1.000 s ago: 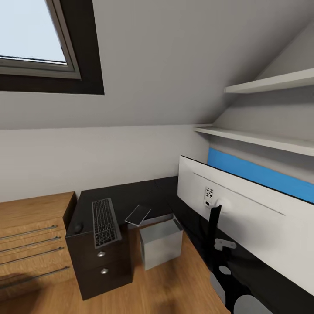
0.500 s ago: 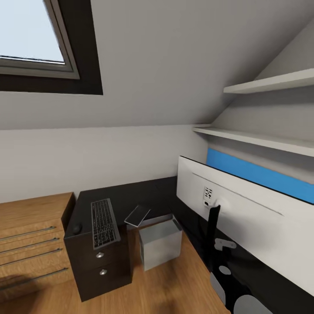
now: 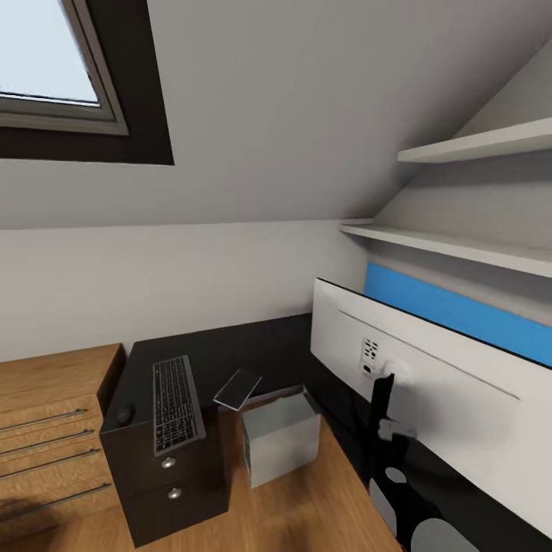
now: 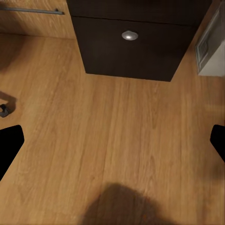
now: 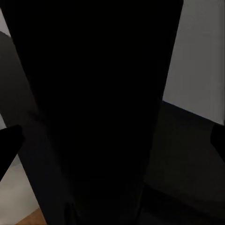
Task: In the bedroom, organize the workspace by keeping the computer under the desk, ensuring the monitor is on the desk, placing the keyboard on the desk next to the monitor, placing the mouse on the desk next to the keyboard, moving the folder from the swivel chair onto the desk next to the mouse, stacking the notebook on top of the folder with the pen on top of the notebook, and positioning the swivel chair next to the desk.
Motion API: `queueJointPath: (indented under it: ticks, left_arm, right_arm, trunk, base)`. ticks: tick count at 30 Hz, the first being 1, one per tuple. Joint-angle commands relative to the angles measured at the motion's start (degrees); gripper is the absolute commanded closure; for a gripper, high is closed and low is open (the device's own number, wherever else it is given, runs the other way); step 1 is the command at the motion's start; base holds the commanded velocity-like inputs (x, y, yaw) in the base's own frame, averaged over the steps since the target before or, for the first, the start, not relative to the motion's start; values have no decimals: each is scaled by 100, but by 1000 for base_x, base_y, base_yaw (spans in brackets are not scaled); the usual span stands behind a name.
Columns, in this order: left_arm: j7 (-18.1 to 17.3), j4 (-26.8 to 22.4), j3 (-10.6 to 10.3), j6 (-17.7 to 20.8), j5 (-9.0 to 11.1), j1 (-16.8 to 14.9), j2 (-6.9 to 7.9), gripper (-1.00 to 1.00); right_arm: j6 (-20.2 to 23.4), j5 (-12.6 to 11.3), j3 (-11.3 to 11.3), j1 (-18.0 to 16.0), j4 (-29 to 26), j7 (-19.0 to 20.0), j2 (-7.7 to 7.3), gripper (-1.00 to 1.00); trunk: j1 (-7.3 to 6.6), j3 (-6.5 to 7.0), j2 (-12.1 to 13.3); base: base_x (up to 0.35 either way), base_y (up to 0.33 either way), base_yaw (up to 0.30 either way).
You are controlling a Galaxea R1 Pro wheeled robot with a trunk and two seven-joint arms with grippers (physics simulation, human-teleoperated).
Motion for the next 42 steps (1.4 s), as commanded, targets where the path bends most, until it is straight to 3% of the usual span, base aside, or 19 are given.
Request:
queueJointPath:
  ticks: [1, 29, 30, 42]
  left_arm:
    - [33, -8, -35, -38, 60, -3, 10, -100]
    - [33, -8, -35, -38, 68, -3, 12, -100]
    - [33, -8, -35, -38, 68, -3, 12, -100]
    - [33, -8, -34, -38, 68, -3, 12, -100]
  right_arm:
    - [-16, 31, -25, -3, 4, -59, 4, -100]
    - [-8, 56, -1, -7, 4, -179, 20, -100]
    - [-8, 56, -1, -7, 4, -179, 20, 100]
    - [-16, 56, 1, -8, 5, -171, 20, 100]
  trunk:
    - [3, -7, -6]
    - [3, -7, -6]
    - [3, -7, -6]
    - [3, -7, -6]
  base:
    - [151, -108, 0]
    - [16, -11, 0]
    - [0, 0, 0]
    - [0, 0, 0]
